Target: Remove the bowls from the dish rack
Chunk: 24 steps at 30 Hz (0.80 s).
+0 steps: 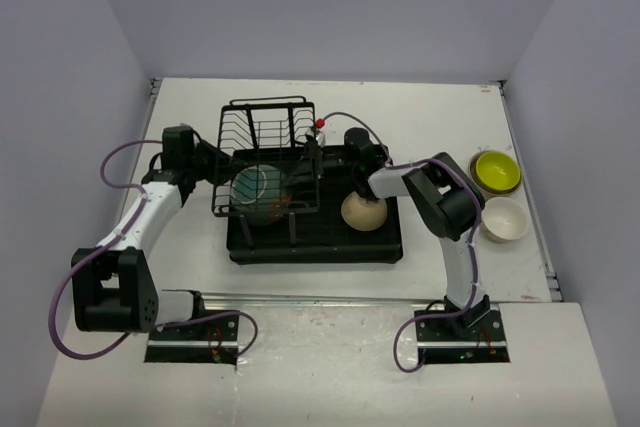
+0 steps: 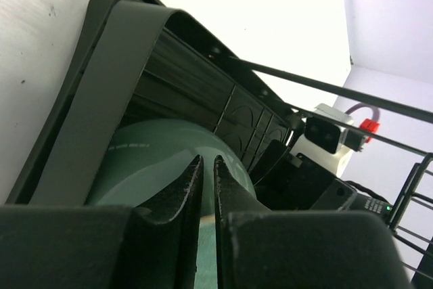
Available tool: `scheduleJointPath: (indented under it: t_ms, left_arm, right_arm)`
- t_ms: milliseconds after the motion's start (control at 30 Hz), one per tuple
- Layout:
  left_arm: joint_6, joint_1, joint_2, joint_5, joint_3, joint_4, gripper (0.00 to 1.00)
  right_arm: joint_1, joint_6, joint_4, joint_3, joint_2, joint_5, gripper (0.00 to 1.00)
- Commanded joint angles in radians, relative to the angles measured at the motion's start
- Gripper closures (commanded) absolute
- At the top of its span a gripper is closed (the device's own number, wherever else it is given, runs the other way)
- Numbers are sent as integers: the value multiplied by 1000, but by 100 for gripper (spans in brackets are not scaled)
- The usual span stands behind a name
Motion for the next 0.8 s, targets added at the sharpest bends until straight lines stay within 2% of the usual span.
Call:
scheduleJointPath:
  t_ms: [0, 367, 533, 767]
  left_arm:
    - [-5, -18, -19, 53, 2, -35, 88]
    - [-2, -18, -22, 56, 14, -44, 88]
    - [-1, -18, -23, 59, 8, -43, 88]
    - [-8, -18, -25, 60, -1, -35, 88]
  right_arm:
    - [32, 33, 141, 67, -16, 28, 45]
    - [49, 95, 207, 37, 15, 41, 48]
    - [55, 173, 308, 17, 52, -27, 64]
    - [72, 208, 368, -6, 52, -90, 61]
